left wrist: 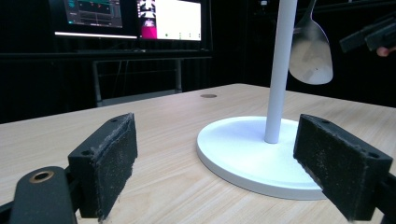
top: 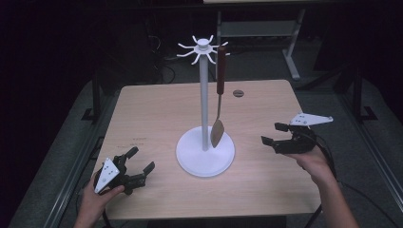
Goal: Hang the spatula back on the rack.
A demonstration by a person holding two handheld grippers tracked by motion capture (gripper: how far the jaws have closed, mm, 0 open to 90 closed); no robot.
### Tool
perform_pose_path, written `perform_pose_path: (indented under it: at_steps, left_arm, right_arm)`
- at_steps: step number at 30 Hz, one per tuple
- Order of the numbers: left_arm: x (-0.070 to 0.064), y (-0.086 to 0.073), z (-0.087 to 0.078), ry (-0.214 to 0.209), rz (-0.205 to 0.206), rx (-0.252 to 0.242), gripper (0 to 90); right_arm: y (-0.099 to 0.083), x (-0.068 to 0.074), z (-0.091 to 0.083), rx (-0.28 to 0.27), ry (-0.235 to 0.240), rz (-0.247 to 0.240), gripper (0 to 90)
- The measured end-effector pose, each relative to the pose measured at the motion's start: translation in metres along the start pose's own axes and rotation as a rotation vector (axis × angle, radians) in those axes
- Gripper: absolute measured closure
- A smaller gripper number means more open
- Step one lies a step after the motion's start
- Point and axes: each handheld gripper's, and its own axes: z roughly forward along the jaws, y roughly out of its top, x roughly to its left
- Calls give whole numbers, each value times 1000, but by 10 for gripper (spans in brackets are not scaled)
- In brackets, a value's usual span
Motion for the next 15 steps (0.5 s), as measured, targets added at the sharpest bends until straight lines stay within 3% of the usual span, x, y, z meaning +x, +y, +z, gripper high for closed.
perform_pose_path:
  at_steps: [10,15]
  left_arm:
    - [0,0,0,1,1,1,128]
    - [-1,0,0,3,-5,1,129]
  right_arm:
    - [-34,-5,-10,16,-69,48,173]
    - [-53,-4,-11,78,-103,53,149]
